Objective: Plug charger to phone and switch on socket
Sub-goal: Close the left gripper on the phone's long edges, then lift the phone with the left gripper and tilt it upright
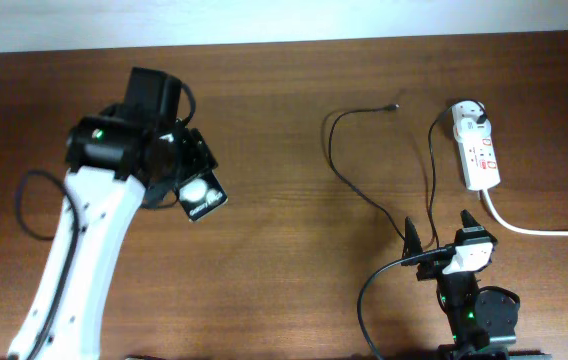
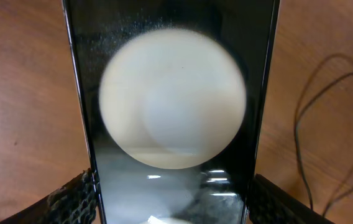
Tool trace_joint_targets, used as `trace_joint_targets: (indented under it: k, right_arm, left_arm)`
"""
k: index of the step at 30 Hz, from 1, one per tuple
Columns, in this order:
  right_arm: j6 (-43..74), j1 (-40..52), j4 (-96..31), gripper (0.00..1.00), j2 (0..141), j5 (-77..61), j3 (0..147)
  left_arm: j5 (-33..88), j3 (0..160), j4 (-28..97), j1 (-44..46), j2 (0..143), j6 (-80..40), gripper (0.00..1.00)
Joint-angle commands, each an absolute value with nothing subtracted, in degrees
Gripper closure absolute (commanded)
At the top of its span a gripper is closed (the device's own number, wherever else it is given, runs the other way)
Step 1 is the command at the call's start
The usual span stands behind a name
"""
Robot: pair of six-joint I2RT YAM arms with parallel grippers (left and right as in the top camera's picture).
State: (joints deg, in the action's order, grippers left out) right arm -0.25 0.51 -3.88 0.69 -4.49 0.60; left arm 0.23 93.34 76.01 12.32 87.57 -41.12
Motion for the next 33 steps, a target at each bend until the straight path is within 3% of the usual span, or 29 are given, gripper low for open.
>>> trace_joint_targets:
  k: [1,17,27,33]
  right_arm:
    - [-0.7,0.3,-4.1,0.01,0.3,-4.2,0.3]
    - [-0.6,0.3,-4.1,0.01,0.3,-4.2,0.3]
    - [-0.6,0.3,-4.1,0.01,0.3,-4.2,0.3]
    - [-0.7,0.3,-4.1,0.01,0.3,-4.2,0.3]
  left_arm:
    - [1.7,94.6,79.2,12.2,82.0,-40.2,0.29]
    - [24.3,94.5,83.5,12.3,97.8,-29.8,0.29]
    - [41.4,94.5,79.5,12.3,108.9,-26.7,0.30]
    - [41.6,94.5,79.3,12.3,108.9,-26.9,0.30]
